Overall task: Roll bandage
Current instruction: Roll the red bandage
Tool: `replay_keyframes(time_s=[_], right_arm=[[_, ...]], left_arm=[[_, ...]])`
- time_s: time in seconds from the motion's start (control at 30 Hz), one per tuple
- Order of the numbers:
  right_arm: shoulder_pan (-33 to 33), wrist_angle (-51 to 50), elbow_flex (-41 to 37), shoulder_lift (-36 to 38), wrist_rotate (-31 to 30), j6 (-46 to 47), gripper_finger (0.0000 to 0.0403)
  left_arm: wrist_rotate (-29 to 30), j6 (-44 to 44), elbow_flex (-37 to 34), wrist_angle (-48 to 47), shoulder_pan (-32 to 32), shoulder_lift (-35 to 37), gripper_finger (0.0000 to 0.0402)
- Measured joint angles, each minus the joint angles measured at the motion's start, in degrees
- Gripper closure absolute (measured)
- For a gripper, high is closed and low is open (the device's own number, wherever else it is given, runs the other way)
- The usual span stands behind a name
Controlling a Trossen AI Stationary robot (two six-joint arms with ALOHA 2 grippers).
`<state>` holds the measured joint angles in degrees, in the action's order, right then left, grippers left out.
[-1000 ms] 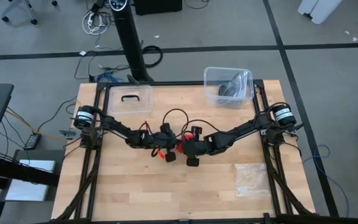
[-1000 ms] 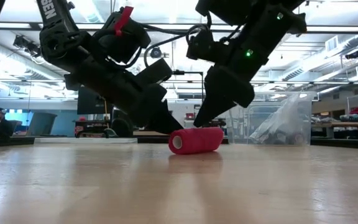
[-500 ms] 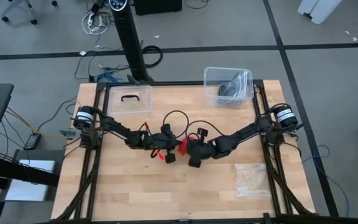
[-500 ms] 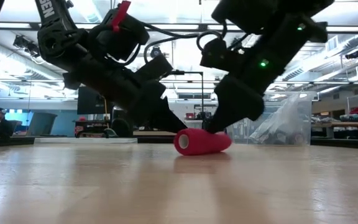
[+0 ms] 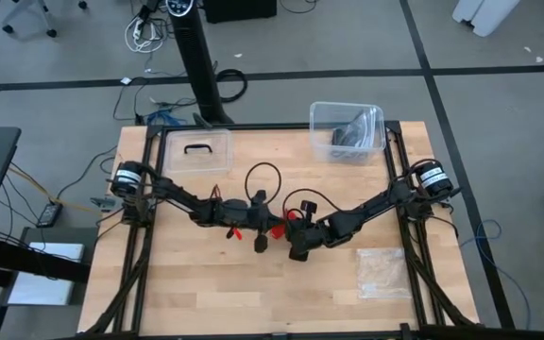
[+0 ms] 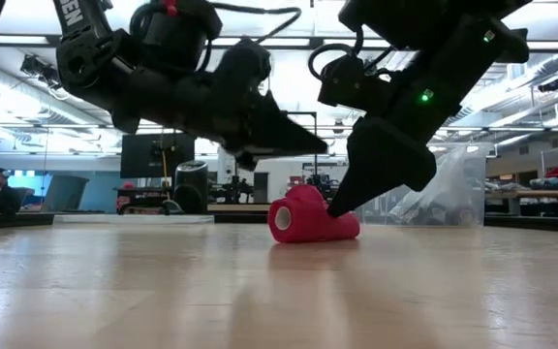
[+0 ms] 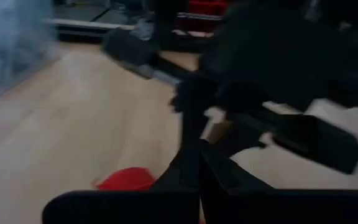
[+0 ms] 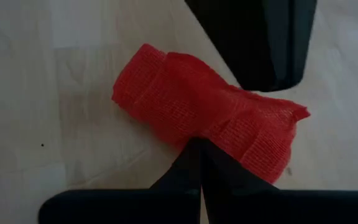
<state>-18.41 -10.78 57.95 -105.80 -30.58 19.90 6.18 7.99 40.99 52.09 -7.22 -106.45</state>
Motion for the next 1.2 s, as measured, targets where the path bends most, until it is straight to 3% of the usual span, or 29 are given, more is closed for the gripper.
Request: replay_keyframes(time_s=[0.1, 0.37, 1.2], right_arm=[[0.09, 0.04, 0.00, 0.00, -0.05, -0.12, 0.0403], [0.10, 0.09, 0.00, -0.02, -0.03, -0.46, 0.0403], [-0.10, -0.54, 0.00, -0.09, 0.86, -0.87, 0.0403]], left_arm=[[-0.05, -0.06, 0.02, -2.39, -0.41, 0.02, 0.0402], [6.83, 0.80, 0.00, -14.12, -0.33, 0.02, 0.0402], [7.87, 2.01, -0.02, -18.30, -1.53, 3.95, 0.0402]])
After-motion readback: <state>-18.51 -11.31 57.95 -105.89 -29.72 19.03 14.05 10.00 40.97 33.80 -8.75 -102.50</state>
